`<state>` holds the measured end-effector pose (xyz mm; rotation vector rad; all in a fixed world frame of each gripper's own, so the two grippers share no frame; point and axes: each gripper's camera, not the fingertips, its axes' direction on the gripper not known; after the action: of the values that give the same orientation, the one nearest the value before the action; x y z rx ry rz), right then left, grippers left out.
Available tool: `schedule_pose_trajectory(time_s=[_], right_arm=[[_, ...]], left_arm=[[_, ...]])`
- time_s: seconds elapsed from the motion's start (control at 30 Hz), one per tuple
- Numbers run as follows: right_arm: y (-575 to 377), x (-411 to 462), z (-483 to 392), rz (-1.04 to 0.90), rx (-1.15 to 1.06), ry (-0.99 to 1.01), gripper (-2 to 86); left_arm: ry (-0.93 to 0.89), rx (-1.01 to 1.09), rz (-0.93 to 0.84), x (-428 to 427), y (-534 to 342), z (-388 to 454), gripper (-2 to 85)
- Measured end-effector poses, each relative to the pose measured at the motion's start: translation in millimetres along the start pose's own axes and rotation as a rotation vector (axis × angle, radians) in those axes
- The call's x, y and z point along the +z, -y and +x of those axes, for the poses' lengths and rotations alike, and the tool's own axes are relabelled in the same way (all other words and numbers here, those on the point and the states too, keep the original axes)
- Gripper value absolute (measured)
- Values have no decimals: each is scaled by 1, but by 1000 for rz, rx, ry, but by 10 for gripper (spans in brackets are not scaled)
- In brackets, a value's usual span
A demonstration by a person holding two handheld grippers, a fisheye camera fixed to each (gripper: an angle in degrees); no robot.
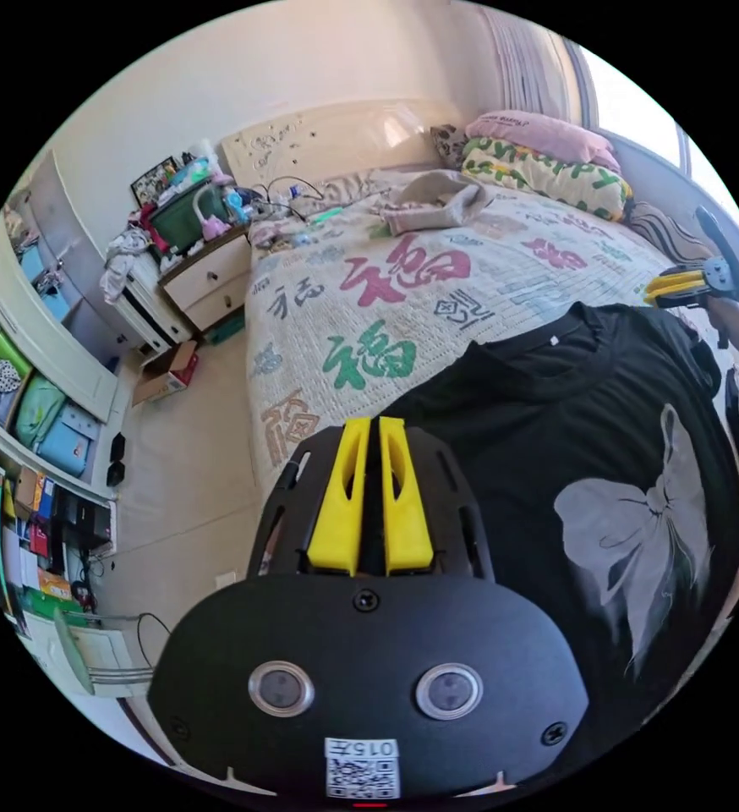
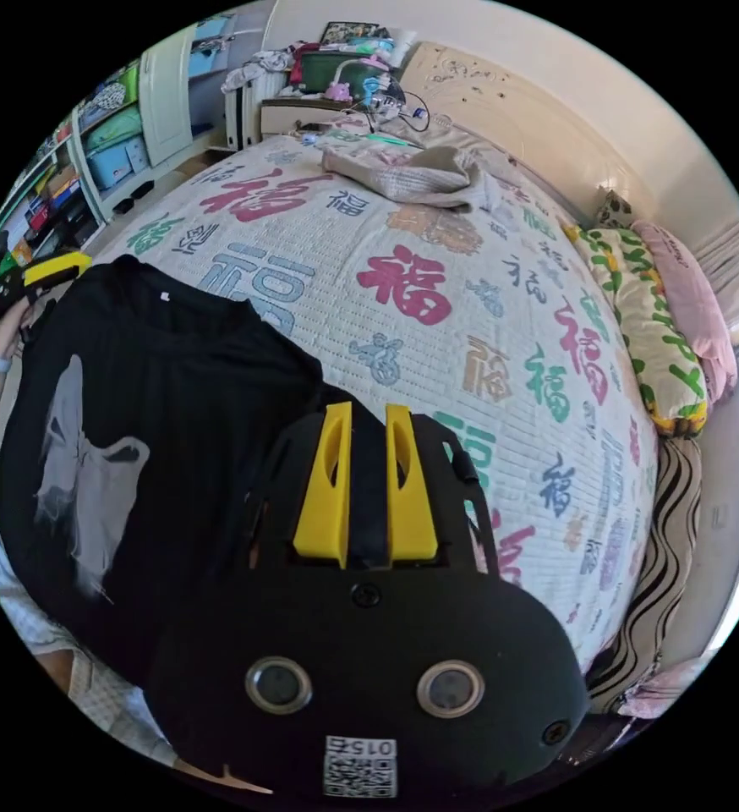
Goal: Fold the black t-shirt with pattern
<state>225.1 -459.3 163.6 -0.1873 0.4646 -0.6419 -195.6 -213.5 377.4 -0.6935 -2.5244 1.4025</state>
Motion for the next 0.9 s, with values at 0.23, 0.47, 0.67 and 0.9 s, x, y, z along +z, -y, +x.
schedule_pose_trajectory(time_s=[0.23, 0.47, 0.67, 0.9], right_arm=[[-65, -18, -32, -328, -260, -107, 60], [-96, 16, -11, -315, 46, 80, 43], [-126, 20, 3, -258, 211, 357, 69], [-169, 16, -22, -298, 143, 261, -5]], left_arm=[[86, 111, 236, -130, -106, 21, 4], [-74, -42, 350, -214, -220, 10, -3], [-135, -102, 296, -243, -274, 8, -6], [-221, 66, -35, -207, -295, 43, -1]])
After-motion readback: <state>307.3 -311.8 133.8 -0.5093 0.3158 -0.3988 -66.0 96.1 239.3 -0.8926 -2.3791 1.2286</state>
